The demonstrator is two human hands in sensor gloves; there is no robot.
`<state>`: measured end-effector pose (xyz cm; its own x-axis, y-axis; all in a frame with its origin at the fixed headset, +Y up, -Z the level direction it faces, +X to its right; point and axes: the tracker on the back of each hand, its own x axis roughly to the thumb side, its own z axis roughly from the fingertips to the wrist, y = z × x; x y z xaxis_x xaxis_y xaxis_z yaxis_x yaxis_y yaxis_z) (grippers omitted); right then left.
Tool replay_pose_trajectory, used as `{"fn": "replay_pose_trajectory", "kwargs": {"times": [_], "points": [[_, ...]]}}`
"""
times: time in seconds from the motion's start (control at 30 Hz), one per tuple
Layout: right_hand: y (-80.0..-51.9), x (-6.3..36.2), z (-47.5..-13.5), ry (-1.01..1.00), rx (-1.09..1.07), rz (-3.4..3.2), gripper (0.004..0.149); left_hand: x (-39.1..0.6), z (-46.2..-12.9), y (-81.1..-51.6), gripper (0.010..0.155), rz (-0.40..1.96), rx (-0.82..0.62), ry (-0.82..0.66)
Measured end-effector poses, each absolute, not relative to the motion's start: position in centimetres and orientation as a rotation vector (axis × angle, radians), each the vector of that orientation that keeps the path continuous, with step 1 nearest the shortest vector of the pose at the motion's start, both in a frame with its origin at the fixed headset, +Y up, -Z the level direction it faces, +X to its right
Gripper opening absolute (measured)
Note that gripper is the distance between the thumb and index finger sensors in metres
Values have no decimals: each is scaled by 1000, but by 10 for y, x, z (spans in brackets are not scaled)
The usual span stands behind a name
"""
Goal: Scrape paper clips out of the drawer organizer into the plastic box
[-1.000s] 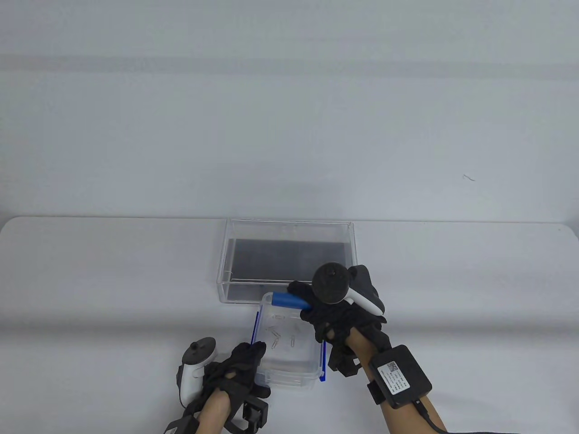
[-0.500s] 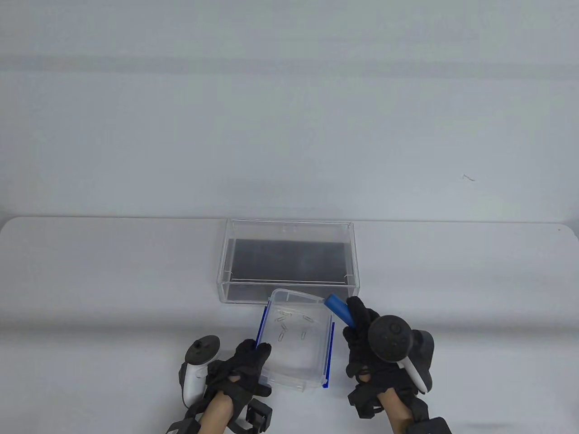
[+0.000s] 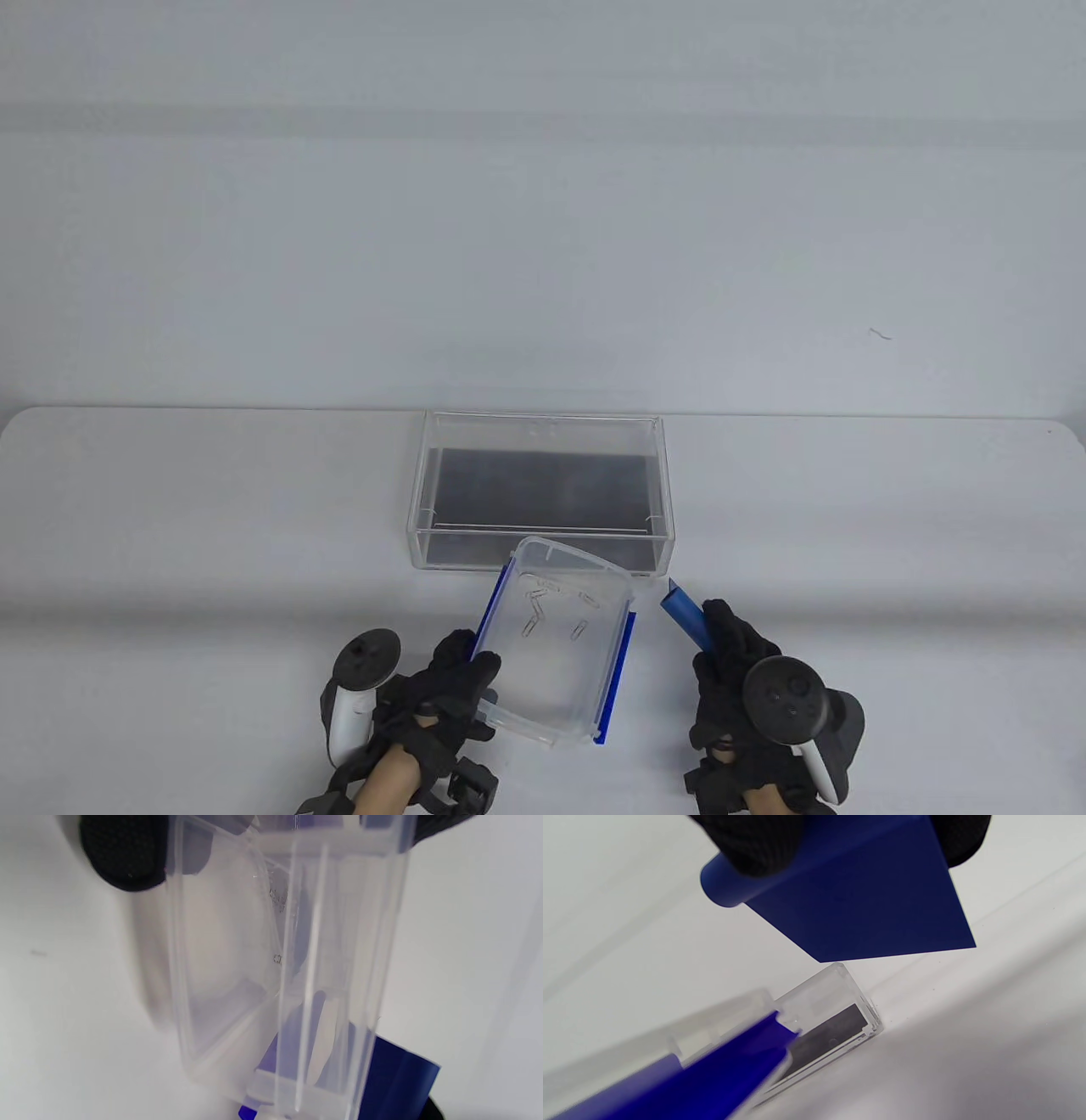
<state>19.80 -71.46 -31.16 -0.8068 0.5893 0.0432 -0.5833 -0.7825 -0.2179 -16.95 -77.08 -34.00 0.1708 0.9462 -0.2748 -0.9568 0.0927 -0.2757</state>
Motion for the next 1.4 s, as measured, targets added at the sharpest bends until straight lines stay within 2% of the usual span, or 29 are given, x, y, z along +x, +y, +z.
{"fn": "replay_pose_trajectory", "kwargs": {"times": [0.2,0.33,0.6,0.8,1.13,1.27,1.4], "points": [[-718,200,-314,-259,-34,2484,61,-209,-340,-734,81,1505,-243,46],[-717,201,-315,-272,-25,2486,61,-257,-338,-707,77,1461,-47,97],[-717,200,-316,-258,-11,2472,61,-343,-329,-695,71,1405,163,275],[-717,198,-317,-246,4,2488,61,-372,-325,-704,67,1306,159,400],[-719,191,-317,-214,43,2513,61,-394,-323,-752,66,1212,-41,626],[-720,189,-317,-200,52,2525,61,-395,-324,-756,65,1278,-81,630],[-724,185,-318,-164,68,2559,60,-397,-324,-758,64,1186,-84,645]]}}
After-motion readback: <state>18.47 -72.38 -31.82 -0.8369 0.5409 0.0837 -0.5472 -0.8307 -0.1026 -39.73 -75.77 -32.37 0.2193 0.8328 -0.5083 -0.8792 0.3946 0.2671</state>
